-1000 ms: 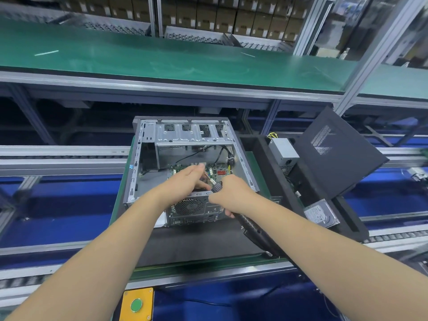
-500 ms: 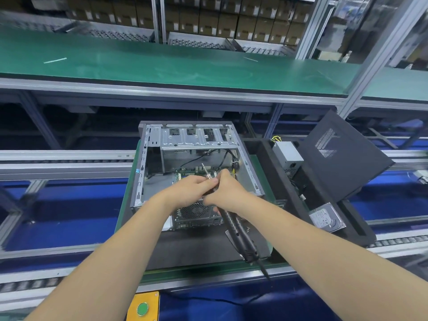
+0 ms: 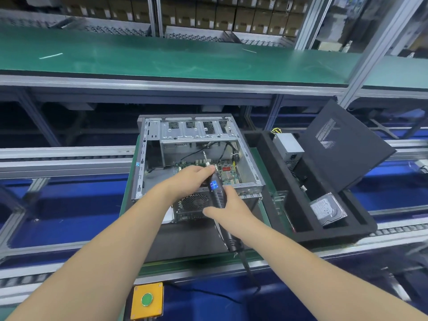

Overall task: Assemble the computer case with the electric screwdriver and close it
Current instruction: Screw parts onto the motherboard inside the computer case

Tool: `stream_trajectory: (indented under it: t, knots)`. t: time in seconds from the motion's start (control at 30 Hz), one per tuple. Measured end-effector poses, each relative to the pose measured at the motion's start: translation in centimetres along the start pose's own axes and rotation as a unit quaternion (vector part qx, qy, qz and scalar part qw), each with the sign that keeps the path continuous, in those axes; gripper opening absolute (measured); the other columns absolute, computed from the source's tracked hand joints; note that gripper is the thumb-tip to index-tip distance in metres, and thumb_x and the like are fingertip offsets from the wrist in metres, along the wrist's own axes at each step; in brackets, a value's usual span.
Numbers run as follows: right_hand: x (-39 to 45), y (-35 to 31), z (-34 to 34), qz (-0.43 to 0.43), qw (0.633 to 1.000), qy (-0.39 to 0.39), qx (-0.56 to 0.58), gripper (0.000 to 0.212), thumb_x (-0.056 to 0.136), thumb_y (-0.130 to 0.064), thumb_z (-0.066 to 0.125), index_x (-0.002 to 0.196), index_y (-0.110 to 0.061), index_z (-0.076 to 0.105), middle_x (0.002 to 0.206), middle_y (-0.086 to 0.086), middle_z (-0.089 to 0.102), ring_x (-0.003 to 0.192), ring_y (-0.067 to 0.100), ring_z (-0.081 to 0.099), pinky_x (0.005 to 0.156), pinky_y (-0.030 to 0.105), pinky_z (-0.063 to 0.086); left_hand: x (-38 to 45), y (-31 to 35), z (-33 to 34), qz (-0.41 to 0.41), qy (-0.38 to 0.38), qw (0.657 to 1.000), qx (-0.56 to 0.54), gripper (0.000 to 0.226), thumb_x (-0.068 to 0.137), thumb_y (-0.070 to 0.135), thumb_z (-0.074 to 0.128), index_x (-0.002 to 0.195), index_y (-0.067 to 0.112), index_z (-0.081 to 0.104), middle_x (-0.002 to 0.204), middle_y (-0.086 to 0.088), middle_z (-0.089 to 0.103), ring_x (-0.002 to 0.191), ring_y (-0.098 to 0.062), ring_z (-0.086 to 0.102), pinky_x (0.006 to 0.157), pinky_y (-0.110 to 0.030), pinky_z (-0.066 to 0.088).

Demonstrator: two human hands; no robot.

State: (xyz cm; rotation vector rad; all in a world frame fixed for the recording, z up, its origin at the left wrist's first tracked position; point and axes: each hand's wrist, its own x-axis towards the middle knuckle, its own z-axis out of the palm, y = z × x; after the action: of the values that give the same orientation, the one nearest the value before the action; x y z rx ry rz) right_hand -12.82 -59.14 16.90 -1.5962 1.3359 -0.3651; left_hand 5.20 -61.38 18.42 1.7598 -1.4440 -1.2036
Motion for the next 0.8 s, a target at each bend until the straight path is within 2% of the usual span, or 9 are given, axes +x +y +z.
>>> stream_trajectory:
  t: [0.13, 0.2, 0.27, 0.33, 0.4, 0.53, 0.6, 0.67, 0.8]
  knots:
    - [0.0, 0.3, 0.3, -0.034, 0.997, 0.038, 0.058, 0.035, 0.095, -0.053, 0.065, 0.121, -0.032, 0.054, 0.091, 0.0, 0.071, 0.071, 0.012, 0.068, 0.078, 0.042, 0.059, -0.3, 0.3, 0.1, -0.026, 0.012, 1.0, -0.007, 0.073, 0.095, 0.077, 0.029, 0.126, 0.024, 0.068, 0.127, 0.009, 0.067, 0.121, -0.013, 0.06, 0.11, -0.04, 0.039]
    - [-0.2, 0.6, 0.0, -0.027, 0.993, 0.002, 0.119, 0.036, 0.098, -0.048, 0.064, 0.13, -0.035, 0.053, 0.094, 0.008, 0.07, 0.066, 0.02, 0.067, 0.075, 0.049, 0.063, -0.4, 0.2, 0.2, -0.046, 0.031, 0.998, -0.029, 0.074, 0.096, 0.078, 0.02, 0.126, 0.026, 0.063, 0.118, 0.01, 0.068, 0.116, -0.012, 0.059, 0.099, -0.035, 0.04]
    - [-0.5, 1.2, -0.4, -0.026, 0.983, -0.034, 0.177, 0.021, 0.099, -0.033, 0.065, 0.118, -0.033, 0.056, 0.091, 0.012, 0.067, 0.059, 0.03, 0.067, 0.059, 0.047, 0.062, -0.2, 0.1, 0.3, -0.047, 0.053, 0.996, -0.057, 0.067, 0.1, 0.071, 0.015, 0.116, 0.027, 0.064, 0.103, 0.006, 0.074, 0.107, -0.009, 0.061, 0.087, -0.031, 0.039]
    - [-0.6, 2.0, -0.8, -0.024, 0.983, -0.039, 0.177, 0.017, 0.094, -0.022, 0.061, 0.11, -0.023, 0.055, 0.093, 0.014, 0.065, 0.058, 0.028, 0.069, 0.056, 0.047, 0.062, 0.1, 0.1, 0.8, -0.034, 0.056, 0.996, -0.06, 0.058, 0.104, 0.061, 0.016, 0.111, 0.027, 0.063, 0.093, 0.007, 0.079, 0.107, -0.012, 0.063, 0.09, -0.033, 0.042]
    - [-0.7, 3.1, -1.0, -0.023, 0.986, -0.04, 0.159, 0.023, 0.086, -0.028, 0.058, 0.108, -0.022, 0.053, 0.085, 0.012, 0.064, 0.055, 0.023, 0.066, 0.055, 0.044, 0.06, 0.3, -0.1, 1.3, -0.008, 0.07, 0.998, 0.001, 0.041, 0.104, 0.047, 0.026, 0.106, 0.028, 0.062, 0.086, 0.015, 0.078, 0.104, -0.014, 0.064, 0.087, -0.031, 0.045]
    - [-1.5, 6.0, -1.3, -0.061, 0.984, -0.048, 0.161, 0.034, 0.087, -0.06, 0.064, 0.117, -0.052, 0.05, 0.062, -0.001, 0.062, 0.05, 0.026, 0.061, 0.05, 0.043, 0.06, 0.3, -0.9, 1.7, 0.028, 0.115, 0.983, 0.142, 0.032, 0.1, 0.037, 0.045, 0.091, 0.034, 0.075, 0.092, 0.017, 0.073, 0.09, -0.011, 0.067, 0.076, -0.025, 0.05]
    - [-2.0, 7.2, -1.3, -0.069, 0.981, -0.062, 0.168, 0.035, 0.093, -0.061, 0.061, 0.125, -0.061, 0.048, 0.059, -0.001, 0.062, 0.05, 0.029, 0.061, 0.05, 0.042, 0.059, 0.1, -1.1, 1.7, 0.033, 0.113, 0.976, 0.185, 0.029, 0.098, 0.037, 0.048, 0.095, 0.036, 0.077, 0.087, 0.016, 0.072, 0.079, -0.01, 0.066, 0.068, -0.026, 0.051]
    - [-2.4, 8.1, -1.2, -0.067, 0.979, -0.069, 0.178, 0.027, 0.1, -0.05, 0.06, 0.125, -0.056, 0.053, 0.065, 0.003, 0.06, 0.05, 0.03, 0.061, 0.048, 0.041, 0.058, 0.0, -1.1, 1.7, 0.043, 0.106, 0.968, 0.221, 0.025, 0.099, 0.032, 0.051, 0.1, 0.037, 0.076, 0.077, 0.019, 0.066, 0.064, 0.001, 0.059, 0.056, -0.019, 0.041]
    - [-2.4, 8.4, -0.6, -0.082, 0.981, -0.072, 0.16, 0.003, 0.102, -0.035, 0.059, 0.1, -0.033, 0.059, 0.074, 0.003, 0.056, 0.049, 0.028, 0.059, 0.043, 0.039, 0.053, -0.1, -0.4, 1.6, 0.042, 0.085, 0.965, 0.246, 0.022, 0.102, 0.027, 0.052, 0.105, 0.032, 0.073, 0.06, 0.032, 0.06, 0.047, 0.012, 0.05, 0.044, -0.01, 0.033]
